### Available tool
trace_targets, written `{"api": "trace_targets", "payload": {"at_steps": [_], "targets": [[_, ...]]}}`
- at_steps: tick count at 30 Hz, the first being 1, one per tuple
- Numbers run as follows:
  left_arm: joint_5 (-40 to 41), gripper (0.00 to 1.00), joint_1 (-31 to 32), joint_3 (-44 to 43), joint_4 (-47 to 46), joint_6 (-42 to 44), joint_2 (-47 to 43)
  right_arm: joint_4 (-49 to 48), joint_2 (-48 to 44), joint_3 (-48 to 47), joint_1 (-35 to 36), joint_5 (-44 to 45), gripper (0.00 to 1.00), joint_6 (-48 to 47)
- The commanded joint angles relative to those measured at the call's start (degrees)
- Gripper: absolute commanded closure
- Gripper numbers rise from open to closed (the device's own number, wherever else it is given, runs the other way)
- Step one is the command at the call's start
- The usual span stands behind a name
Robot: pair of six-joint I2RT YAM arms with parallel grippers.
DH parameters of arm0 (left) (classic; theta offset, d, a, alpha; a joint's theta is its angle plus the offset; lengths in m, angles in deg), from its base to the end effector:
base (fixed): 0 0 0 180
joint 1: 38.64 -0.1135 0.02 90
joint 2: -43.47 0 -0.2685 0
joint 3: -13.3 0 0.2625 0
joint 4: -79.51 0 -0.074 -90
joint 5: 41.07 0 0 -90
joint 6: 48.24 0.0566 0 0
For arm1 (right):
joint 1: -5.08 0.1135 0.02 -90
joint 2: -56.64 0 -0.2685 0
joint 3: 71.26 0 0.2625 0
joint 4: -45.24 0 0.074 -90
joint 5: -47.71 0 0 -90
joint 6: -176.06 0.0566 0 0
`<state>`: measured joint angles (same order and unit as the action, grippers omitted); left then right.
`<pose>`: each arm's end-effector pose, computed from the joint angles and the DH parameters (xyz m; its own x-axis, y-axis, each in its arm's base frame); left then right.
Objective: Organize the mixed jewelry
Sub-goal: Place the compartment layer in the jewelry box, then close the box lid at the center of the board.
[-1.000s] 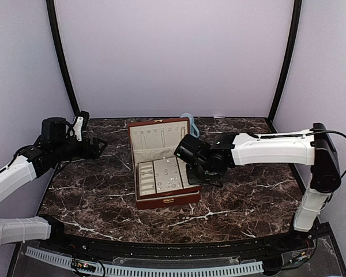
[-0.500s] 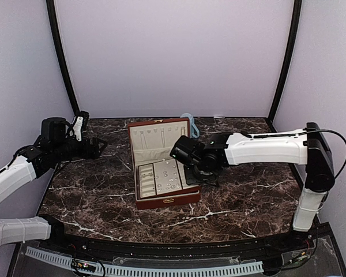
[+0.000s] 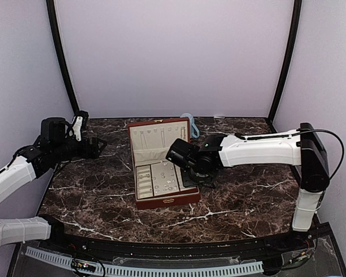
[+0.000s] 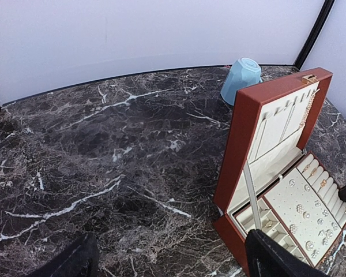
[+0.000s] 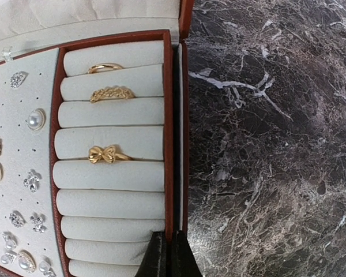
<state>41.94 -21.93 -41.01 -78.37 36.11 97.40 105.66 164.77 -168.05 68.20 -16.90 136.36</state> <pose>0.2330 -0.0771 0.2841 -0.3918 0.0156 -0.9199 0.3568 0.9242 -0.1363 0.2025 0.3459 0.1982 -0.8476 -0.1348 -0.5133 -0.1456 0.9892 -0.0193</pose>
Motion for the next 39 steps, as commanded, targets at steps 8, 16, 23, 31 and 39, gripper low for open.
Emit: {"api": "trace_targets", "payload": {"at_steps": [8, 16, 23, 31, 39], "targets": [[0.4, 0.09, -0.3, 0.8, 0.4, 0.0, -1.5, -2.1, -0.5, -0.3, 0.7, 0.3, 1.0, 3.5], [0.4, 0.09, -0.3, 0.8, 0.4, 0.0, -1.6, -0.6, -1.5, 0.2, 0.7, 2.2, 0.84, 4.2], [0.4, 0.09, -0.3, 0.8, 0.4, 0.0, -1.6, 0.7, -3.0, 1.0, 0.6, 3.9, 0.81, 4.9], [1.1, 0.09, -0.3, 1.2, 0.1, 0.0, -2.0, -5.8, -10.5, 6.7, 0.5, 3.4, 0.69, 1.9], [-2.3, 0.06, -0.3, 0.3, -1.2, -3.2, 0.7, -19.6, -26.5, 19.6, -6.4, -3.6, 0.33, -8.1]]}}
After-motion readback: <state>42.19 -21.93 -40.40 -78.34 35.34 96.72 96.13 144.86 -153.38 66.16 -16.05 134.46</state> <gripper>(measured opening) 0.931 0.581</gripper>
